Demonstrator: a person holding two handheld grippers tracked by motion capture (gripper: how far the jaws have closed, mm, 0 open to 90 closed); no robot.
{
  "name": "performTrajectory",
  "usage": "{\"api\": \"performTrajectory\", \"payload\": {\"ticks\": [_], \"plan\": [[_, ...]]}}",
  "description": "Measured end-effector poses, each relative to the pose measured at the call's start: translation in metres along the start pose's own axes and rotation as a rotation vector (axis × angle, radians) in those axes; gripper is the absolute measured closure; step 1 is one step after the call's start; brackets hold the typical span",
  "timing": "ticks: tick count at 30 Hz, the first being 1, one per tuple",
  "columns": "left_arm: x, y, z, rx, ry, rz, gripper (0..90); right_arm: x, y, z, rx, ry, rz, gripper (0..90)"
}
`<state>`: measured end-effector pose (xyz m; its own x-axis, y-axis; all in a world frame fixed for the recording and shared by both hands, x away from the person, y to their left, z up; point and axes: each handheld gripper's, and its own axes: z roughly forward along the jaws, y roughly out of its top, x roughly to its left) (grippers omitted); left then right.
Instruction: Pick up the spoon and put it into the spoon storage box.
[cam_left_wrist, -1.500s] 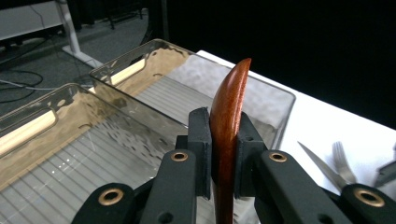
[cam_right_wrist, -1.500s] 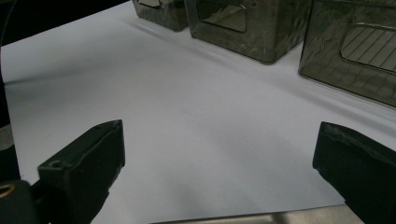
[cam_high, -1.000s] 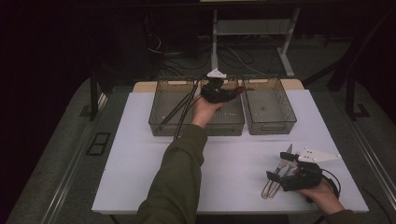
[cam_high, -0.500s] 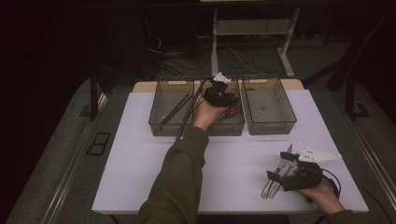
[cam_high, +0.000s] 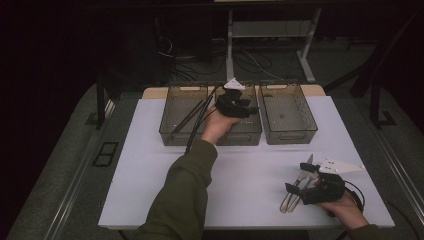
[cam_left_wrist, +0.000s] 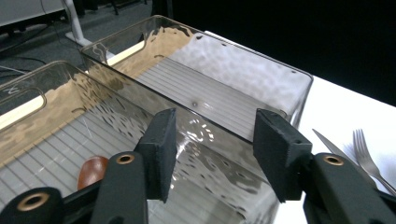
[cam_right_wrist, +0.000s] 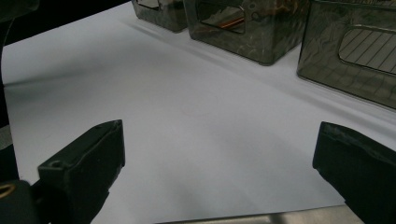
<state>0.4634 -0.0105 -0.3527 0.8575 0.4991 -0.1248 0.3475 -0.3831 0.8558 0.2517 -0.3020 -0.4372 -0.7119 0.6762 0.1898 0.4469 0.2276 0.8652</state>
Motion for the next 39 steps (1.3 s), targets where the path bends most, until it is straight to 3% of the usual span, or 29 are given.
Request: {"api": "performTrajectory", "payload": {"ticks": [21,24,39], "plan": [[-0.026,-0.021,-0.032,-0.003,-0.068,0.046,35.2,-0.001,0.001,0.002,0.012,-0.002,0.006,1.9],[-0.028,-0.024,-0.037,-0.004,-0.066,0.061,34.5,-0.002,0.0,0.002,0.008,-0.005,0.005,1.9],[-0.038,-0.049,-0.071,-0.016,-0.051,0.055,32.5,0.0,0.0,0.002,0.011,-0.007,0.002,1.8]]}}
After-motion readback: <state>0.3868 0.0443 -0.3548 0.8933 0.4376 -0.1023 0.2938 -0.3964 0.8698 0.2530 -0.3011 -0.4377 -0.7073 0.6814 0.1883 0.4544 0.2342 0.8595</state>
